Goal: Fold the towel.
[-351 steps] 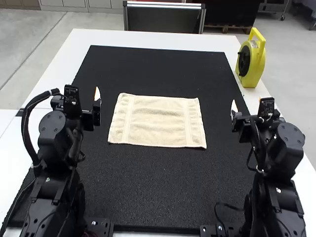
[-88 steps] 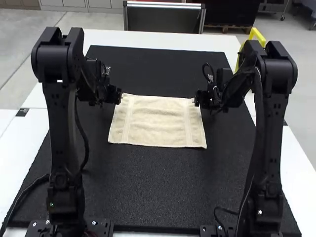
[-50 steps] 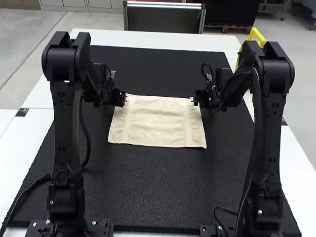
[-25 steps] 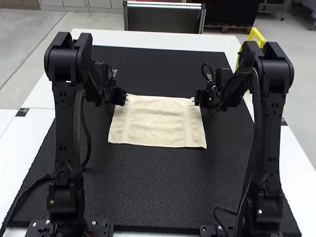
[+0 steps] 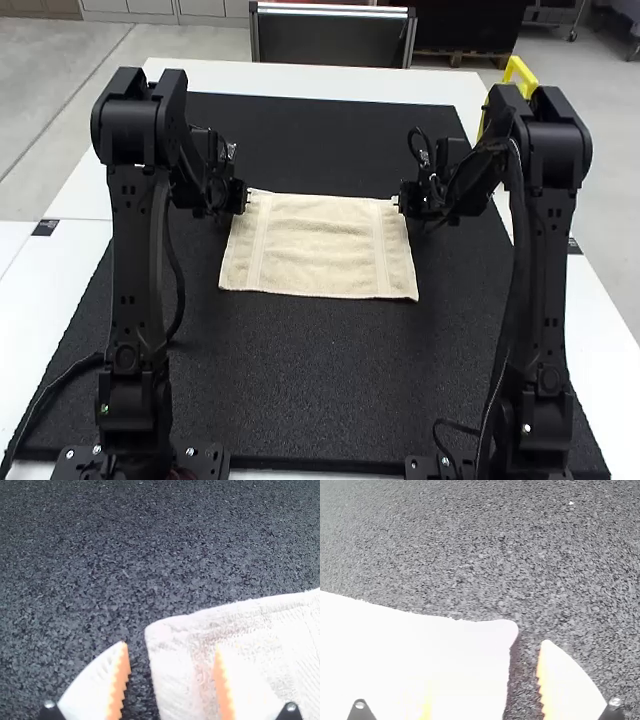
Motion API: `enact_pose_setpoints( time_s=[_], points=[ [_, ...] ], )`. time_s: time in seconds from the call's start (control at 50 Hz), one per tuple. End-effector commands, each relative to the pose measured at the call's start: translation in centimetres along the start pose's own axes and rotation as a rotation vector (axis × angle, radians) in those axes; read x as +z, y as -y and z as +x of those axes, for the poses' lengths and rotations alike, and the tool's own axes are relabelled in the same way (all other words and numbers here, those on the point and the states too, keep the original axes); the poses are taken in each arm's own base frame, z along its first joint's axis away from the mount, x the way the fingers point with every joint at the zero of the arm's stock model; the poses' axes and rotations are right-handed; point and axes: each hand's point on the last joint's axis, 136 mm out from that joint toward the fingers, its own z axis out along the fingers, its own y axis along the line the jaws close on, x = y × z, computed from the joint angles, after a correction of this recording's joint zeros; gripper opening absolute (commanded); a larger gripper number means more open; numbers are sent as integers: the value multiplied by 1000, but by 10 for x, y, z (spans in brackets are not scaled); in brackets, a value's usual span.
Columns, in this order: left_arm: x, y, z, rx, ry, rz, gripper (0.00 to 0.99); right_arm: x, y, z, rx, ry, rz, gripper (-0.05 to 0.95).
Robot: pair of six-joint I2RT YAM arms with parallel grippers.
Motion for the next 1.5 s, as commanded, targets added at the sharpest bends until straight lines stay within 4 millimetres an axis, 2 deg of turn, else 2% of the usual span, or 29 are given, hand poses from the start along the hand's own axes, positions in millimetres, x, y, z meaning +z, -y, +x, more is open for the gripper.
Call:
enact_pose_setpoints(
  time_s=[0.0, 0.1, 0.18, 0.24, 0.3, 0.46, 0.56, 0.74, 1.0, 1.28, 1.48],
  points=[
    [4, -4, -3, -7, 11, 3, 410, 10, -11, 12, 34, -33, -63, 438],
    [5, -3, -4, -4, 19, 4, 410, 11, -11, 14, 33, -37, -61, 436],
    [5, -3, -4, -3, 23, 3, 410, 11, -10, 14, 33, -35, -61, 298],
    [6, -4, -2, -5, 19, 4, 407, 11, -10, 14, 34, -33, -61, 236],
    [7, -4, 0, -5, 17, 4, 311, 11, -9, 14, 35, -32, -60, 182],
    [9, -2, 2, -5, 15, 13, 170, 12, -10, 15, 35, -33, -68, -16],
    [9, 0, 1, -3, 23, 16, 26, 12, -10, 18, 37, -37, -69, -20],
    [9, 0, 3, -10, 19, 22, 26, 12, -12, 22, 38, -45, -82, -20],
    [4, -2, 7, -14, 9, 27, 26, 7, -15, 15, 38, -32, -103, -20],
    [-6, -3, -9, -9, 38, 36, 26, -2, -16, 6, 46, -14, -118, -20],
    [-14, -6, -16, -11, 48, 31, 26, -13, -18, -11, 35, 20, -126, -20]
  ],
)
